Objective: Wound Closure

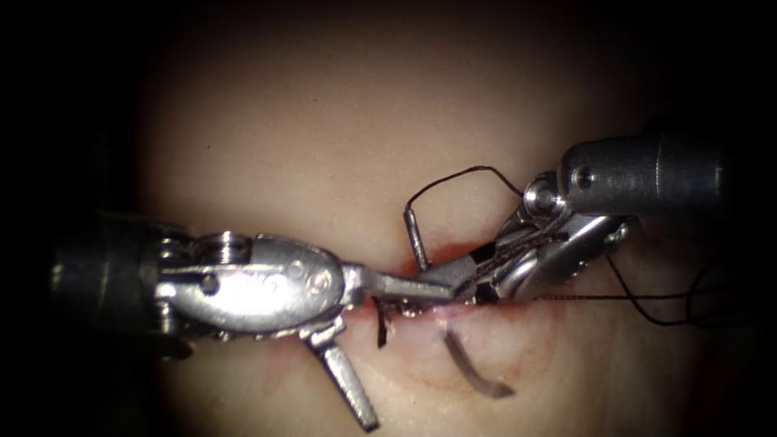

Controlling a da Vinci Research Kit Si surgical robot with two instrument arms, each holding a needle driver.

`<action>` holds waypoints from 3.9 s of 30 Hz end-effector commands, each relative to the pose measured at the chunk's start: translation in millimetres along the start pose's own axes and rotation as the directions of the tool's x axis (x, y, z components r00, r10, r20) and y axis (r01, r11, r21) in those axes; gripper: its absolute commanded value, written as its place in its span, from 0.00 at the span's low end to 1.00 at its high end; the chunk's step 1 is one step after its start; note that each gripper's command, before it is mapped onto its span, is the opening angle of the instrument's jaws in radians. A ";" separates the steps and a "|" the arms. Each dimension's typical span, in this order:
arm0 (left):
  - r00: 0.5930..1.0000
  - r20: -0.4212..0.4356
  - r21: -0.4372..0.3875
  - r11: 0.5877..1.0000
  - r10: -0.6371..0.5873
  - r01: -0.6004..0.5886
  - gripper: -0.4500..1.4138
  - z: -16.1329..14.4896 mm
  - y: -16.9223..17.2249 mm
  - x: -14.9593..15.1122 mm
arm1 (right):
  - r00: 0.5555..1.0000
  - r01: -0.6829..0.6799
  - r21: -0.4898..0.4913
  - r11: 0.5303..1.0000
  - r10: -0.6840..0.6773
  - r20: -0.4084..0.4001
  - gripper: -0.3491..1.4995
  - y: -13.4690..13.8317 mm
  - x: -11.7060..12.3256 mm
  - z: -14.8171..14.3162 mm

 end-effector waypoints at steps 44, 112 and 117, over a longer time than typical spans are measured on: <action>0.803 -0.356 -0.033 0.865 -0.478 0.500 0.00 0.0 -3.9 -4.5 | 0.485 0.846 -0.277 0.455 -0.873 0.046 0.82 -5.5 4.0 -0.5; -0.013 -0.786 -0.330 0.401 -0.619 0.854 0.00 -27.6 -5.6 2.4 | 0.638 0.765 -0.466 0.444 -0.429 0.639 0.00 -0.4 -12.9 -13.7; 0.003 -0.820 -0.284 0.410 -0.573 0.867 0.00 -31.7 -5.4 2.5 | 0.691 0.718 -0.543 0.436 -0.355 0.629 0.00 -2.7 -13.8 -14.9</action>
